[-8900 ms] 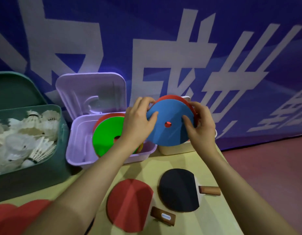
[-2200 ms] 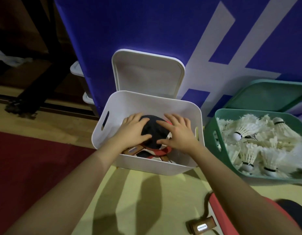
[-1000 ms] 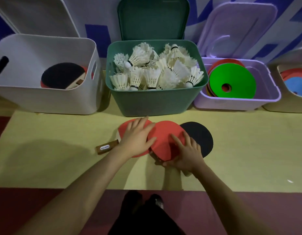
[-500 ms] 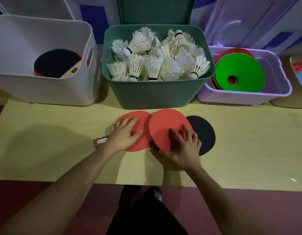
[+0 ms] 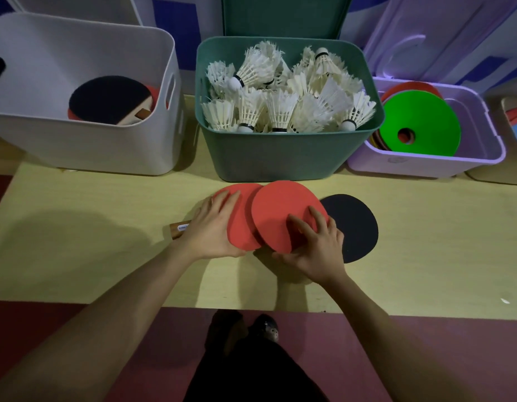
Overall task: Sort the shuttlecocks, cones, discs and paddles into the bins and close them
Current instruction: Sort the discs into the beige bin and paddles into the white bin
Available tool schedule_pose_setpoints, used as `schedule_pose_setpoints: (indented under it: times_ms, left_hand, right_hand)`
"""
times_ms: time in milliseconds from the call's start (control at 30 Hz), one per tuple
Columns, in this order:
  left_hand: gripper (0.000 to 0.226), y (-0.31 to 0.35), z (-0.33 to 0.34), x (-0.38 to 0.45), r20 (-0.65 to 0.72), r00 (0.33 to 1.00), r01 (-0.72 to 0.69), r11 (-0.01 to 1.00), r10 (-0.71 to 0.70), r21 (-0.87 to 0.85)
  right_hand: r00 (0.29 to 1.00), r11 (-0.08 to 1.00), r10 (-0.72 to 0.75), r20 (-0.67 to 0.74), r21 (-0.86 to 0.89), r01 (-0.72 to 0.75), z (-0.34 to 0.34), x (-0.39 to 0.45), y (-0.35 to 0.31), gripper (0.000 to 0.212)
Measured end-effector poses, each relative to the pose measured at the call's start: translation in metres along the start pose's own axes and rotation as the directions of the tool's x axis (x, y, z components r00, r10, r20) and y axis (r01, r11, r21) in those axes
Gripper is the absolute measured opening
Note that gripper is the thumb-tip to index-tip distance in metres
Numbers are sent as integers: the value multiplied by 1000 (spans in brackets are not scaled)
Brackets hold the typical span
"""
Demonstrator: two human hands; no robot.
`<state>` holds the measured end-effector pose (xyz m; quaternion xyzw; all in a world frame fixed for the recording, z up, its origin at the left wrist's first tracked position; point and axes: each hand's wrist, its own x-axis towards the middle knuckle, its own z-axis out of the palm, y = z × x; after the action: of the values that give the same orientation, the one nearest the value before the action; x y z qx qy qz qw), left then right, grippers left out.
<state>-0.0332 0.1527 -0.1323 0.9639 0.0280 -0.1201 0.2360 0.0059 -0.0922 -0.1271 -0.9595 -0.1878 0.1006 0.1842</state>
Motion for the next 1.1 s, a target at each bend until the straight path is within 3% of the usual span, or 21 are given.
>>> schedule_pose_setpoints:
  times_ms: [267,400,567,700,900,1100]
  left_hand:
    - [120,16,-48,-32,-52,984,-160,977,169,141]
    - [119,30,-78,-46,-160,951,-224,948,263,227]
    - [110,47,-127,-50,-318,865,-300,909,387,289]
    - [110,48,-176,-52,-411,816,-273,898,406,345]
    - [110,1,-227,-47,-478,776,-247,896,411,370]
    - [111,-85,-276,-20,-442,807,-264,909,392,324]
  right_hand:
    - [967,972,-234,-98,-9,235,-33,-12,-14,93]
    - [943,957,-284,-176,4,289,-58,-14,-29,91]
    - [840,899,-423,-339,-40,437,-95,2,-67,87]
    - [782,878,-457,-423,-74,473,-124,24,-105,88]
    - [714,832,-543,-442,-168,529,-137,70,-160,86]
    - [758,849,-524,-388,-171,499,-112,133,-232,87]
